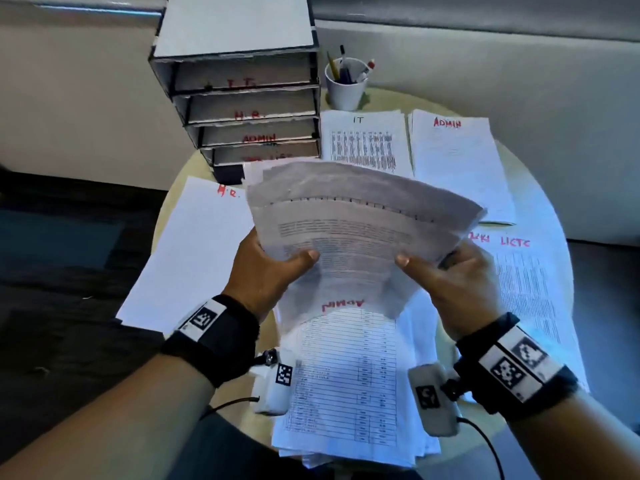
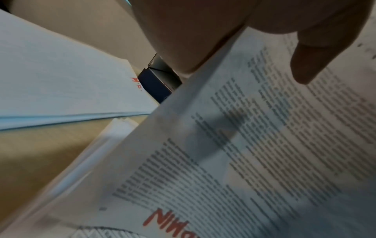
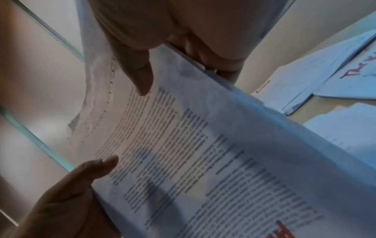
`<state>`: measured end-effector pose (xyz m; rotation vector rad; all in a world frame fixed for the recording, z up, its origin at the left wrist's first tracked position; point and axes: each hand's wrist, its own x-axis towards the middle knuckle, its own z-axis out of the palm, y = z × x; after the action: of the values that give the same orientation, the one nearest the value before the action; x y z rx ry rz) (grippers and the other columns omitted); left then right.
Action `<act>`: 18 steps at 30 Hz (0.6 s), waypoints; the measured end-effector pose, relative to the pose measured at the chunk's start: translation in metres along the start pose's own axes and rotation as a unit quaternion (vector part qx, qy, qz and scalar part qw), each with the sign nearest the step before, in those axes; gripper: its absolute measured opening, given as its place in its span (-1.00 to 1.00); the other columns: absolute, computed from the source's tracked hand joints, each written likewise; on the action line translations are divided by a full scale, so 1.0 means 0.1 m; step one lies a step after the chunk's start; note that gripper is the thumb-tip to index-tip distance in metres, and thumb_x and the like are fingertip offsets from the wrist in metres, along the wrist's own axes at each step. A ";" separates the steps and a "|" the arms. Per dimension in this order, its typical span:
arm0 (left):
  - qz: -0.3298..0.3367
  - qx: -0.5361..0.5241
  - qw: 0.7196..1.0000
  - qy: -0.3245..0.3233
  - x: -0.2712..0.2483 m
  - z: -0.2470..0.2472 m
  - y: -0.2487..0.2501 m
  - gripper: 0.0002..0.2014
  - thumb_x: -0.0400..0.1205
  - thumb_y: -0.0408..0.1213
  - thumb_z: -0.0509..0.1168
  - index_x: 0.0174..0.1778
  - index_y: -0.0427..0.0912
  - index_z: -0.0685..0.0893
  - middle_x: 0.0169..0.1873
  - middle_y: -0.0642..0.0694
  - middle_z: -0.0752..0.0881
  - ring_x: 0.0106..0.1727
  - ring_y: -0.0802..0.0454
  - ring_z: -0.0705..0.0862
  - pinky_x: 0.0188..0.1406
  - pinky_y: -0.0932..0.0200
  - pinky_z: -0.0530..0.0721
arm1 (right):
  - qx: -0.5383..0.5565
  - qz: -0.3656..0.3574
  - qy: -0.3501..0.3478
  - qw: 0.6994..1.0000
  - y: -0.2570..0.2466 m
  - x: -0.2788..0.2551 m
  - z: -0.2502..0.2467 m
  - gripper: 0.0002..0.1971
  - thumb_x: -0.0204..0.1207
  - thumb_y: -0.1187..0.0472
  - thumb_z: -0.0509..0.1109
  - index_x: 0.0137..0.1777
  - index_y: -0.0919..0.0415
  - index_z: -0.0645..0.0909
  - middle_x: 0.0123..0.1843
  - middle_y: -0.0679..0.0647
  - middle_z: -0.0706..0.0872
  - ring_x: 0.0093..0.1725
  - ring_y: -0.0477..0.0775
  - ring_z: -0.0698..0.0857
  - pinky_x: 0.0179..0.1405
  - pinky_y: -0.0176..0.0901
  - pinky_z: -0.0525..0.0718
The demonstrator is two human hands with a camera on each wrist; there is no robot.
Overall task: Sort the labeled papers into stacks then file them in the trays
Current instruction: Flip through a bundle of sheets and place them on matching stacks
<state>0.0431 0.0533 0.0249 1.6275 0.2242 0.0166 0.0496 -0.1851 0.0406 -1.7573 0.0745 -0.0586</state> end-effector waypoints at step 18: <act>0.036 -0.027 0.999 0.023 -0.09 0.15 0.06 -0.41 0.30 -0.12 0.40 0.26 -0.26 0.70 0.08 -0.12 0.84 0.15 -0.12 0.79 0.14 -0.08 0.77 | 0.072 -0.026 0.029 0.997 -0.04 -0.08 0.08 -0.70 0.39 0.50 0.55 -0.07 0.06 0.77 -0.17 -0.24 0.85 -0.11 -0.15 0.84 -0.13 -0.37 0.73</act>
<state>0.0376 0.0373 0.0306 1.5818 0.1987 0.1134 0.0425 -0.1755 0.0430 -1.6132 0.0640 -0.1495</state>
